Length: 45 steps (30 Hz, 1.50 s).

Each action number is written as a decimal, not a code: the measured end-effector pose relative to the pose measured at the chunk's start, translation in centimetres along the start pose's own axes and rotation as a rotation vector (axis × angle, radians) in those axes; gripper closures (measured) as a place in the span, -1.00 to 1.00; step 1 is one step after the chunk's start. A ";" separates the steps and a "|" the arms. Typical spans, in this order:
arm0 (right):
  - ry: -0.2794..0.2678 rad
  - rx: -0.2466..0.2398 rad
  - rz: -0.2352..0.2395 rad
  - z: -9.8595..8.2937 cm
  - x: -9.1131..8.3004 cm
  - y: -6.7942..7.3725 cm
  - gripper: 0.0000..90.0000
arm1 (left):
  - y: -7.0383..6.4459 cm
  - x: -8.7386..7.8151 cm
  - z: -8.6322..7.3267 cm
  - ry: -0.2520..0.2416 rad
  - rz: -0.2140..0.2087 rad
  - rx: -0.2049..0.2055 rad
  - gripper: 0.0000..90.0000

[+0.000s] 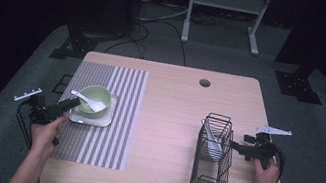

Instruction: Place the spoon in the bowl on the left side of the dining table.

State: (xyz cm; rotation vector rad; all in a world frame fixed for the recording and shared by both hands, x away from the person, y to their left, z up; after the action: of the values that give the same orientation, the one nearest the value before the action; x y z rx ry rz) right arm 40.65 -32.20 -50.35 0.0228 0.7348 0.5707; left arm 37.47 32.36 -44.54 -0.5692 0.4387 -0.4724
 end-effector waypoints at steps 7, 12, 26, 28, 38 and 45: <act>-0.001 -0.001 0.002 0.0 0.0 0.0 -0.71 | -1.1 0.1 -0.5 0.025 -0.010 0.031 -0.30; -0.003 -0.001 0.002 0.0 0.0 0.0 -0.71 | -1.8 0.2 -0.8 0.037 -0.030 0.028 -0.38; -0.007 0.001 0.004 0.0 -0.1 0.0 -0.71 | -3.6 0.9 -1.8 0.080 -0.053 0.086 -0.51; -0.006 -0.001 0.004 0.0 -0.1 0.0 -0.71 | -3.8 1.0 -2.0 0.088 -0.051 0.100 -0.51; -0.007 0.000 0.004 0.0 -0.1 0.0 -0.71 | -4.8 1.6 -2.9 0.115 -0.064 0.132 -0.58; -0.009 -0.002 0.004 0.0 -0.1 0.0 -0.71 | -5.7 2.0 -3.4 0.137 -0.076 0.162 -0.61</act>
State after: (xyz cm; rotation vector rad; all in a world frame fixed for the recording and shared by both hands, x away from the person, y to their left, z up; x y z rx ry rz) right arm 40.59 -32.27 -50.28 0.0248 0.7258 0.5753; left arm 35.64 25.67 -44.27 -0.3992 0.5056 -0.6163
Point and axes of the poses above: each handheld gripper's, and its own axes: x roughly forward along the jaws, z roughly out of its top, y roughly to its left, the point moved 4 cm from there along x, roughly forward along the jaws, and after that the axes turned 4 degrees about -z, right-handed, at the moved point
